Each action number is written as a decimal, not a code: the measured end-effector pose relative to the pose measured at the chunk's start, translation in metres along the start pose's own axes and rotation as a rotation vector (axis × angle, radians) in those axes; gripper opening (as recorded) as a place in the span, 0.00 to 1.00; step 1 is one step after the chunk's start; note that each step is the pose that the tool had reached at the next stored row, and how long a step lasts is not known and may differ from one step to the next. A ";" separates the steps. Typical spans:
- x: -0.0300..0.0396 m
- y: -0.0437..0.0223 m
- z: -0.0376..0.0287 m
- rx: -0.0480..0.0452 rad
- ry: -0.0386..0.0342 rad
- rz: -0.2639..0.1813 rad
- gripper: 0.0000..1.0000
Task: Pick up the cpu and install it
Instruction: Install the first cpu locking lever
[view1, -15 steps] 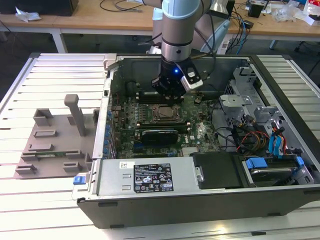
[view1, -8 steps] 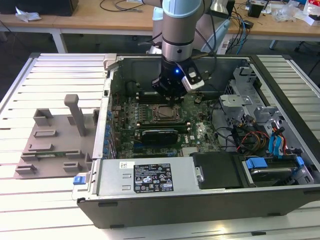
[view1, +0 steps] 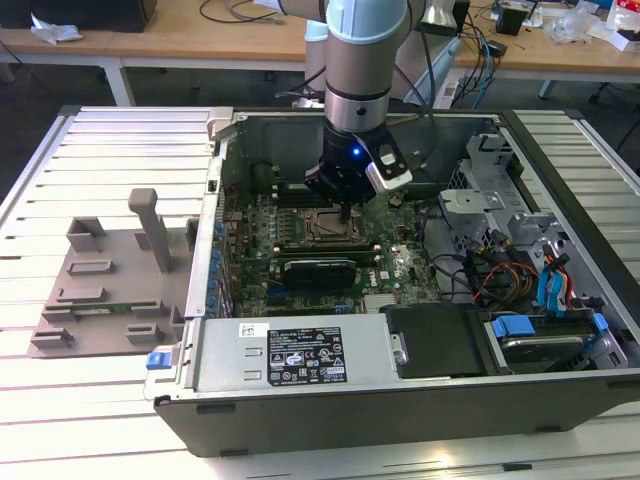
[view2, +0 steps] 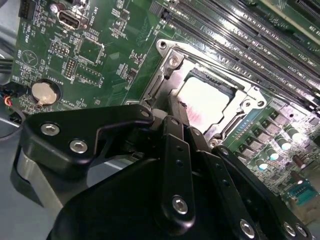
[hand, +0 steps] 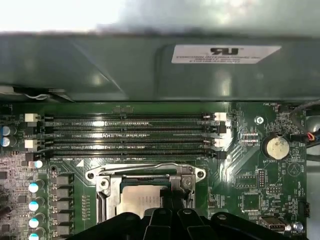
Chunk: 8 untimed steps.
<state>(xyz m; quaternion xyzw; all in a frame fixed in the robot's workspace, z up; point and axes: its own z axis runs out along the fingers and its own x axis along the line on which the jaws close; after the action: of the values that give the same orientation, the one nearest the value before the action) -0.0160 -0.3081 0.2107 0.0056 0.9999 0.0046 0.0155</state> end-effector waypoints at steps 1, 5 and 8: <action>-0.0001 0.0000 -0.0015 0.0012 -0.0001 0.000 0.11; -0.0002 0.0001 -0.0038 0.0018 -0.0002 0.000 0.11; -0.0002 0.0001 -0.0044 0.0024 -0.0001 0.000 0.11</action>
<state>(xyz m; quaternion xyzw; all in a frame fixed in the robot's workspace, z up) -0.0160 -0.3081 0.2150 0.0055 0.9999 0.0034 0.0156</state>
